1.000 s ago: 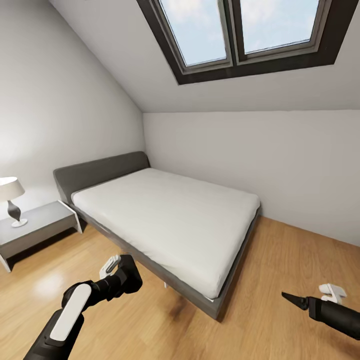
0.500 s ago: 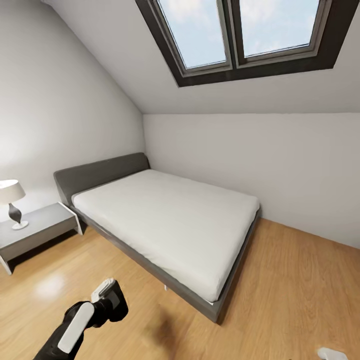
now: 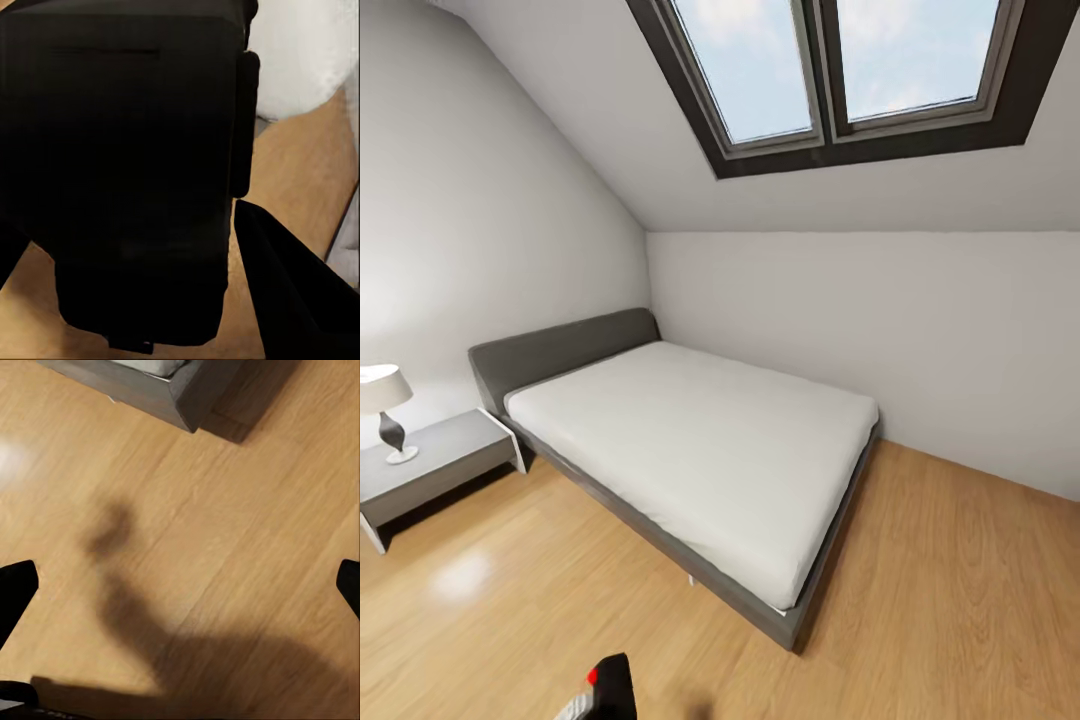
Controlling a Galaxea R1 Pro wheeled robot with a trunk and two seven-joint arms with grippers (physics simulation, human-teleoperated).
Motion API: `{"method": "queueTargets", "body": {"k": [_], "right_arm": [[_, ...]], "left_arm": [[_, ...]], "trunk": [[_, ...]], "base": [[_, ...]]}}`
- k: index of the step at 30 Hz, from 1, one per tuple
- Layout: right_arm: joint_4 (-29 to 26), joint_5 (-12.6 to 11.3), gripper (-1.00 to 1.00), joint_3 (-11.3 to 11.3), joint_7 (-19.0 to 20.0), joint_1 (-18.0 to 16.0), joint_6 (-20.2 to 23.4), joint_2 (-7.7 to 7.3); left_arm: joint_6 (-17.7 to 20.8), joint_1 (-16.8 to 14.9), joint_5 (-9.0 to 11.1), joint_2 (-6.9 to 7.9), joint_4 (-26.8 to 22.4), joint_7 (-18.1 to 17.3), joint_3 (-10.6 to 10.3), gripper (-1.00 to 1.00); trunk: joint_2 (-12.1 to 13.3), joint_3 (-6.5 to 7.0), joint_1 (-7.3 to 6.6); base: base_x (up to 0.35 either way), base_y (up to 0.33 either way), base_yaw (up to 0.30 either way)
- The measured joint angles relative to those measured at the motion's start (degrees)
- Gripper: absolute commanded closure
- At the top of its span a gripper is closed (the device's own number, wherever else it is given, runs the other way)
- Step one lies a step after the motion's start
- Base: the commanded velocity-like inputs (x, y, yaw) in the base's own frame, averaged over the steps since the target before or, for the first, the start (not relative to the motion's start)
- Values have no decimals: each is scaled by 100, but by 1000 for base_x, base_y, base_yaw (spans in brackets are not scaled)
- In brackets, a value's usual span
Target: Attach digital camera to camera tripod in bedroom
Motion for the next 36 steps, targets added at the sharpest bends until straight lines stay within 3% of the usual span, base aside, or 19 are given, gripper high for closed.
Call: {"method": "queueTargets", "body": {"k": [3,4,8,15,20,23,25,28,29,33,34,36], "right_arm": [[31,-8,-100,-1,326,0,-30,-44],[54,-10,-100,2,483,0,-42,-80],[151,92,-100,4,815,0,-57,-133],[247,473,-100,2,1431,0,-65,-143],[357,647,-100,-2,1640,0,-147,-141],[504,697,-100,-20,1632,0,-202,-138],[605,725,-100,-39,1347,0,-233,-135],[630,733,-100,-40,971,0,-233,-129],[640,740,-100,-36,621,0,-235,-121],[675,752,-100,-20,-282,0,-229,-90],[740,763,-100,-17,-789,1,-232,-71],[865,765,-100,-12,-1325,1,-240,-57]], "left_arm": [[-23,-1,11,165,214,-977,24,100],[-25,0,17,262,295,-1450,27,100],[-8,-1,23,413,395,-2060,28,100],[10,-1,19,446,423,-2292,34,100],[19,0,20,449,426,-2125,45,100],[22,0,16,439,421,-1619,61,100],[28,2,-10,374,383,-346,68,100],[34,1,-33,275,369,469,56,100],[32,2,-53,201,365,1008,48,100],[33,0,-62,64,353,2041,60,100],[33,1,-68,0,353,2477,65,100],[35,0,-67,-86,357,2866,62,100]], "trunk": [[120,54,-66],[160,72,-88],[321,144,-176],[602,270,-329],[803,359,-439],[923,413,-505],[1003,449,-549],[1124,503,-615],[1164,520,-637],[1324,593,-725],[1364,610,-747],[1445,646,-791]], "base": [[0,0,0],[0,0,0],[0,0,0],[0,0,0],[0,0,0],[0,0,0],[0,0,0],[0,0,0],[0,0,0],[0,0,0],[0,0,0],[0,0,0]]}}
